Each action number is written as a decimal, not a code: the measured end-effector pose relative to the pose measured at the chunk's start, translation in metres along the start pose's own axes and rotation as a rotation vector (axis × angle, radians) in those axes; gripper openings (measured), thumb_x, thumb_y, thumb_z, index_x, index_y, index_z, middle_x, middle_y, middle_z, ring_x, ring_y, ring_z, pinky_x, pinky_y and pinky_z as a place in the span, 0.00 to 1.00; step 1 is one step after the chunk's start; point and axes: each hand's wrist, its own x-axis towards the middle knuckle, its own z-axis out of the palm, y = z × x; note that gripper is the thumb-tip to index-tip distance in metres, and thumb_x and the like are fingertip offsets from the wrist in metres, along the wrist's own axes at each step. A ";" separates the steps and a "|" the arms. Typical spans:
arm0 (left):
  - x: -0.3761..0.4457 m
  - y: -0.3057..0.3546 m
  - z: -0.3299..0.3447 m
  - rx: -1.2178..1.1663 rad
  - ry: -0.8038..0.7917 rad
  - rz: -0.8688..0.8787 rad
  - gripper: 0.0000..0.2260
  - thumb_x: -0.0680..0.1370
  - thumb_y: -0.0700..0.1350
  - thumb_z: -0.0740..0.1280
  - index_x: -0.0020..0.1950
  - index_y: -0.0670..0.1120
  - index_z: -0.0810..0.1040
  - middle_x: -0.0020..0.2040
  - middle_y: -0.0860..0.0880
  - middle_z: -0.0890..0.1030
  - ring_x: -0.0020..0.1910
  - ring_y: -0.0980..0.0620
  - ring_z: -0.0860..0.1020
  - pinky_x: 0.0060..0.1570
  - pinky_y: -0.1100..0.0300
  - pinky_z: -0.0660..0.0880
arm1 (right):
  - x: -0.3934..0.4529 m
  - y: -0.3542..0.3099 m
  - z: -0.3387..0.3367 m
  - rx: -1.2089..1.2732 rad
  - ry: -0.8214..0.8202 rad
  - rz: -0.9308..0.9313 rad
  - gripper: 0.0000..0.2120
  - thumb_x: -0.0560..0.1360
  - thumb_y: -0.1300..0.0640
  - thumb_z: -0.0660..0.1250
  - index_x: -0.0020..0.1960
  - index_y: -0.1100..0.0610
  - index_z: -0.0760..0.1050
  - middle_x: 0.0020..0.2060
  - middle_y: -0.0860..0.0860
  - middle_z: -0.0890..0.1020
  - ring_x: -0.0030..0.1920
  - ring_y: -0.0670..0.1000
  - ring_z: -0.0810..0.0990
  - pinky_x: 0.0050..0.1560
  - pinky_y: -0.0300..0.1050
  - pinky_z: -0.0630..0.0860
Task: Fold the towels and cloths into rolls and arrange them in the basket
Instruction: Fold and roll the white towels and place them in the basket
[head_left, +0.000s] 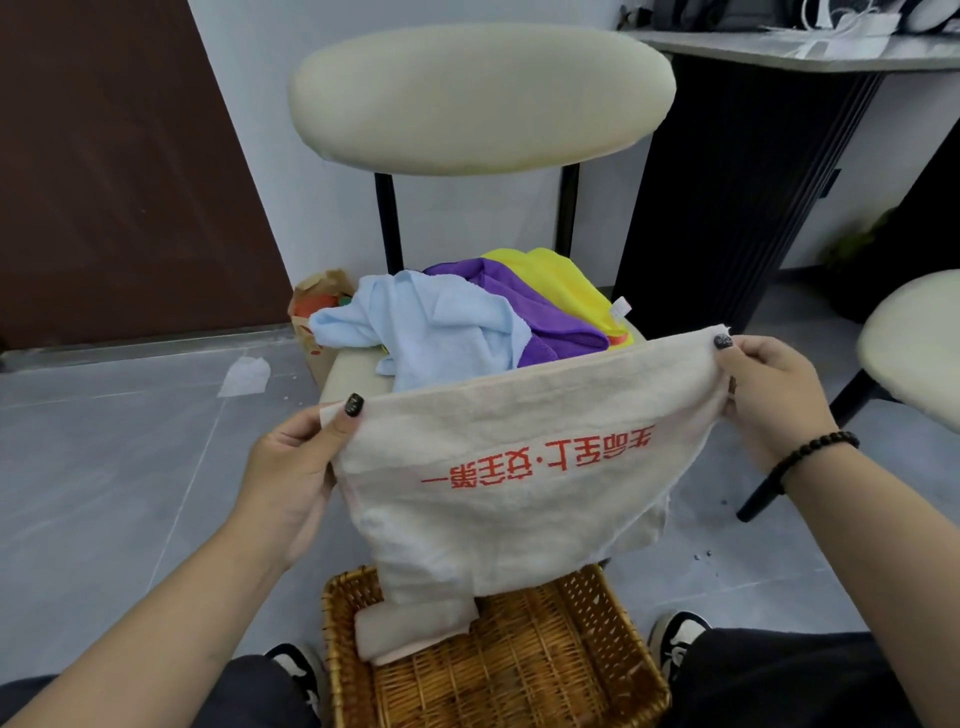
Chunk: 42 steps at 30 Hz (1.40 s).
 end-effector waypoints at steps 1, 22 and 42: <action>0.001 0.002 0.002 -0.038 0.022 0.001 0.15 0.58 0.53 0.76 0.40 0.46 0.86 0.44 0.47 0.86 0.45 0.53 0.83 0.40 0.62 0.80 | -0.001 0.000 0.001 0.030 -0.021 0.012 0.07 0.79 0.57 0.63 0.52 0.59 0.76 0.47 0.54 0.79 0.47 0.52 0.77 0.51 0.51 0.77; 0.082 0.051 0.013 0.232 0.264 0.378 0.11 0.73 0.45 0.74 0.54 0.49 0.81 0.38 0.59 0.83 0.38 0.65 0.78 0.40 0.73 0.74 | 0.036 -0.022 0.046 -0.202 -0.008 -0.357 0.04 0.77 0.56 0.66 0.44 0.48 0.73 0.32 0.45 0.76 0.34 0.44 0.72 0.40 0.37 0.72; 0.204 0.047 0.022 0.589 0.321 0.438 0.04 0.75 0.38 0.71 0.45 0.47 0.80 0.40 0.47 0.83 0.31 0.57 0.83 0.29 0.66 0.77 | 0.140 -0.020 0.142 0.138 0.061 -0.134 0.06 0.78 0.64 0.64 0.54 0.58 0.74 0.51 0.57 0.81 0.40 0.50 0.85 0.45 0.44 0.82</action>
